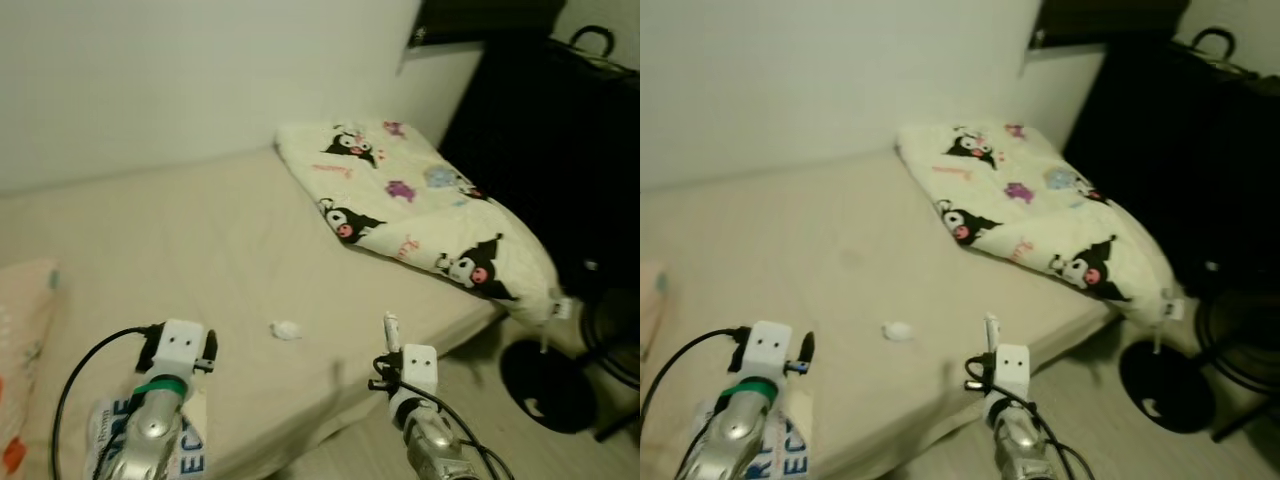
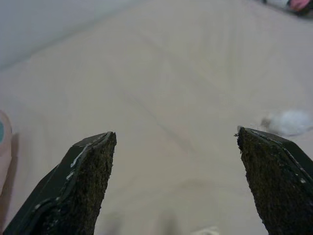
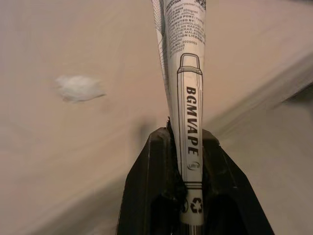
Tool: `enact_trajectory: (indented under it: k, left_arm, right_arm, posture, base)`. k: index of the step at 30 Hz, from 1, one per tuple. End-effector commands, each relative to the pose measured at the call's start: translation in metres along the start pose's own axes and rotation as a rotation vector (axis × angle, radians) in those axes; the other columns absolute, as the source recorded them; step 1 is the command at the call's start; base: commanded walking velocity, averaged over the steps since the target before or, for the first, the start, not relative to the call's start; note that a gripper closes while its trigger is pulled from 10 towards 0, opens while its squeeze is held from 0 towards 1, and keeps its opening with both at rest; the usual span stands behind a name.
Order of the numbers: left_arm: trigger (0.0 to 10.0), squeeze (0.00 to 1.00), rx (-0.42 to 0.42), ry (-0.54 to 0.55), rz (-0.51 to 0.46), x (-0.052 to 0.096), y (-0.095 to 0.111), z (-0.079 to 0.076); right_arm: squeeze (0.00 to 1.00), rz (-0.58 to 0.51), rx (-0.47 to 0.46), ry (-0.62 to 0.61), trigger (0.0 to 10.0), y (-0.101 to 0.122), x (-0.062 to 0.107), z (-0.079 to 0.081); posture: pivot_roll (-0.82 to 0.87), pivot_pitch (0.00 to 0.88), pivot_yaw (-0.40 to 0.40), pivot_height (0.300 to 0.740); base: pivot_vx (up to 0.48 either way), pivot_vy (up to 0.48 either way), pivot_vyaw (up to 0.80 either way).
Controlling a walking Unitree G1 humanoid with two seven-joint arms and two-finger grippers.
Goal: Clean up the room
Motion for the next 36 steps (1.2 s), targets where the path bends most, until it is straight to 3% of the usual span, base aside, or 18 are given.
enact_trajectory:
  k: [1, 8, 13, 18, 22, 27, 31, 36]
  left_arm:
    - [10.0, 0.0, 0.008, -0.016, 0.001, 0.001, 0.0, -0.008]
    - [10.0, 0.0, 0.003, -0.02, 0.006, -0.001, 0.0, -0.008]
    - [10.0, 0.0, -0.046, -0.034, -0.019, -0.003, 0.006, -0.007]
    - [10.0, 0.0, -0.084, -0.029, -0.082, -0.013, 0.033, 0.008]
    - [10.0, 0.0, -0.114, -0.064, -0.145, -0.018, 0.054, 0.007]
    - [10.0, 0.0, -0.087, -0.106, -0.11, -0.017, 0.039, -0.007]
    - [10.0, 0.0, -0.14, -0.167, -0.087, -0.011, 0.024, -0.019]
    - [10.0, 0.0, -0.073, -0.149, -0.037, -0.01, 0.012, -0.012]
  right_arm:
    - [0.0, 0.016, -0.001, -0.032, 10.0, -0.004, 0.002, -0.011]
    - [0.0, 0.014, -0.024, -0.052, 10.0, -0.003, 0.002, -0.015]
    - [0.0, 0.009, -0.014, -0.058, 10.0, -0.002, 0.002, -0.015]
    - [0.0, -0.028, 0.006, -0.045, 10.0, 0.008, 0.0, -0.012]
    - [0.0, -0.041, -0.031, -0.088, 10.0, 0.006, 0.003, -0.021]
    - [0.0, -0.009, -0.087, -0.159, 10.0, -0.011, 0.011, -0.035]
    - [0.0, -0.01, -0.073, -0.161, 10.0, -0.013, 0.012, -0.033]
    - [0.0, -0.027, -0.064, -0.143, 10.0, -0.006, 0.009, -0.029]
  posture:
    - [0.04, 0.0, 0.005, 0.74]
    - [0.03, 0.0, 0.011, 0.74]
    - [0.06, 0.0, 0.04, 0.74]
    - [0.11, 0.0, 0.097, 0.74]
    - [0.11, 0.0, 0.11, 0.74]
    - [0.08, 0.0, 0.112, 0.74]
    - [0.05, 0.0, 0.128, 0.74]
    - [0.03, 0.0, 0.127, 0.74]
  base:
    - [0.0, 0.0, -0.8]
    - [0.0, 0.0, -0.8]
    - [0.0, 0.0, -0.8]
    - [0.0, 0.0, -0.8]
    - [0.0, 0.0, -0.8]
    - [0.0, 0.0, -0.8]
    - [0.0, 0.0, -0.8]
    - [0.0, 0.0, -0.8]
Point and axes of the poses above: a point about 5 cm out from each wrist's last joint towards the gripper, its own x axis pointing back from the gripper into the wrist, its own y axis along the axis of the wrist's last joint, z = x × y, the point moved 6 cm from there along -x, pointing out of the wrist towards the gripper, and after that the axes turned 13 degrees about -x, right-handed, at the moved point
